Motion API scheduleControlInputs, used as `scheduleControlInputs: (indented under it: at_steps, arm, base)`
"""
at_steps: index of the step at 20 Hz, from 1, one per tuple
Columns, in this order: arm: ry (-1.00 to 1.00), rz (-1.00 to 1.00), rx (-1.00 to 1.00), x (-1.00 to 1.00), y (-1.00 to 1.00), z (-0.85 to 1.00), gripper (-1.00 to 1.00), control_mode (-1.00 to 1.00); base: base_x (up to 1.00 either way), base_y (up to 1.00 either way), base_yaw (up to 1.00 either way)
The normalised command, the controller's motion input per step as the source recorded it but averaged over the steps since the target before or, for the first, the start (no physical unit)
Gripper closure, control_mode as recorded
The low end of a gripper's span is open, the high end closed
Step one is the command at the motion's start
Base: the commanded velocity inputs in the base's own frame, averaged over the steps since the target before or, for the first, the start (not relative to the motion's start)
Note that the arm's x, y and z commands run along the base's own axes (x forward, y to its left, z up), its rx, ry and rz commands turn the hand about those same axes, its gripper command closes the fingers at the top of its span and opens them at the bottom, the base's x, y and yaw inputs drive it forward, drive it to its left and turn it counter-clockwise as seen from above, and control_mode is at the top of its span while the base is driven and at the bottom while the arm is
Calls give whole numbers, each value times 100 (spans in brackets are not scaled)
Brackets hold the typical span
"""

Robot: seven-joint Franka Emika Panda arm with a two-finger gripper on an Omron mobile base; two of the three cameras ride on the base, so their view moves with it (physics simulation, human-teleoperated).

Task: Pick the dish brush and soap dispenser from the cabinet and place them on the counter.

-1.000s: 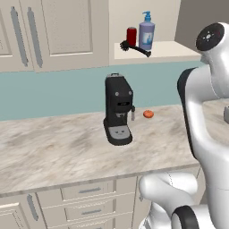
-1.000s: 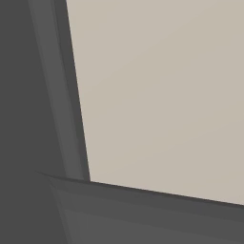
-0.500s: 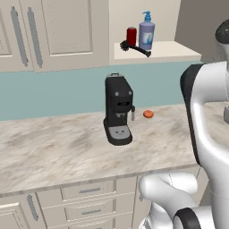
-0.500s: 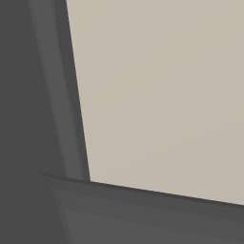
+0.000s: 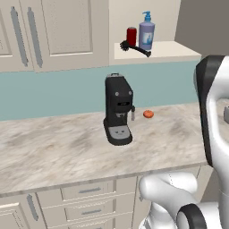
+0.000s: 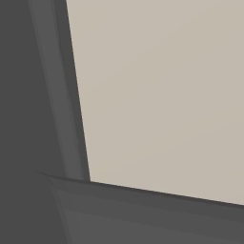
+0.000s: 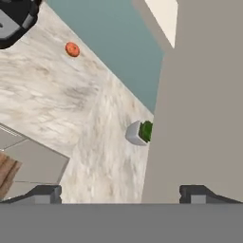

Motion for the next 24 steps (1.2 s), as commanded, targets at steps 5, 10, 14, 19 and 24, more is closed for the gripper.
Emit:
scheduleControlInputs:
  at_steps: [5, 10, 14, 19, 24]
  arm:
    - [-10, 2, 16, 0, 26, -18, -100, -100]
    - [-16, 0, 30, 0, 17, 0, -100, -100]
    - [-9, -2, 21, 1, 12, 0, -100, -100]
    - [-10, -4, 20, 2, 5, 0, -100, -100]
    - [-14, -3, 20, 1, 8, 0, -100, -100]
  base:
    - [0, 0, 0]
    - [0, 0, 0]
    - [0, 0, 0]
    - [0, 0, 0]
    - [0, 0, 0]
